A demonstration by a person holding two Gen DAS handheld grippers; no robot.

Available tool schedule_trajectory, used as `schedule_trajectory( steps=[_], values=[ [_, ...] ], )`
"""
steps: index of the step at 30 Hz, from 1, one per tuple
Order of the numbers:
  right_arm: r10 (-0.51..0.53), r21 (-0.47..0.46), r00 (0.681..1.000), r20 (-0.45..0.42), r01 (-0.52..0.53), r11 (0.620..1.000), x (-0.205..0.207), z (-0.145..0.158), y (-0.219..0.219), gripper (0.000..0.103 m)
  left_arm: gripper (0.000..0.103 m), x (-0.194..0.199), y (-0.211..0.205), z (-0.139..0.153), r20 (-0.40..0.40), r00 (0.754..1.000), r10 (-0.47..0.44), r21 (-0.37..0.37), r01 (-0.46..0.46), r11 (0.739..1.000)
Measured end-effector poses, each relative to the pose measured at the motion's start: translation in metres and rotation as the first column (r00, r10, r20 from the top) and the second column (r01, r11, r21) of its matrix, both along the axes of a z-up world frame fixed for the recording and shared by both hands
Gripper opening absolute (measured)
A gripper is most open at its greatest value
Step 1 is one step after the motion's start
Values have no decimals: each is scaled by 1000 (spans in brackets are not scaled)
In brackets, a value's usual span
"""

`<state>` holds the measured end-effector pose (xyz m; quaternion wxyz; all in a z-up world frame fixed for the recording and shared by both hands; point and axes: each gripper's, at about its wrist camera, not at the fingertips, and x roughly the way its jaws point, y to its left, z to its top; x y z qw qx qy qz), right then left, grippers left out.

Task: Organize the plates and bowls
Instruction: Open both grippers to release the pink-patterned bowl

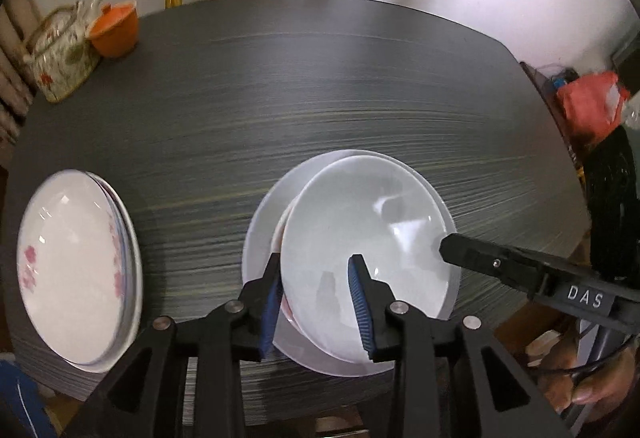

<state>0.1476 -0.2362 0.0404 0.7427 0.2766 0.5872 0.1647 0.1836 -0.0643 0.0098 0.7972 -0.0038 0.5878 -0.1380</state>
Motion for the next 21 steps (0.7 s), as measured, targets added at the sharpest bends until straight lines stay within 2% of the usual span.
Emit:
schedule_trajectory(
  steps=[1,3,6,8,11,14,16,21],
  values=[
    [1,-4,1000,-2,-1,1000,0,0,0,9,39,-1,-2,3,19,1000,-9,46,9,999],
    [-1,-4,1000,-7,1,1000,0,-1,0,9,42,0,-3,5,21,999,-29,51,28,998],
    [8,-2,1000,-14,-8,1000,0,-2,2,10,43,5,3,0,-39,999,-14,-42,12,999],
    [6,3,1000,-14,-6,1000,0,-2,1,10,43,6,13,1,-50,999,18,-109,-24,994],
    [-1,16,1000,-13,1,1000,-1,-1,-1,11,44,7,33,1,-87,993,77,-258,-98,961],
    [-6,18,1000,-7,6,1000,-2,1,-4,12,44,6,45,3,-92,990,107,-318,-131,939],
    [-12,35,1000,-8,12,999,-2,2,-6,12,44,1,51,6,-67,991,117,-337,-133,932],
    [-22,43,1000,19,21,999,-8,9,-10,13,44,-18,56,11,4,992,128,-308,-121,944]
  ],
)
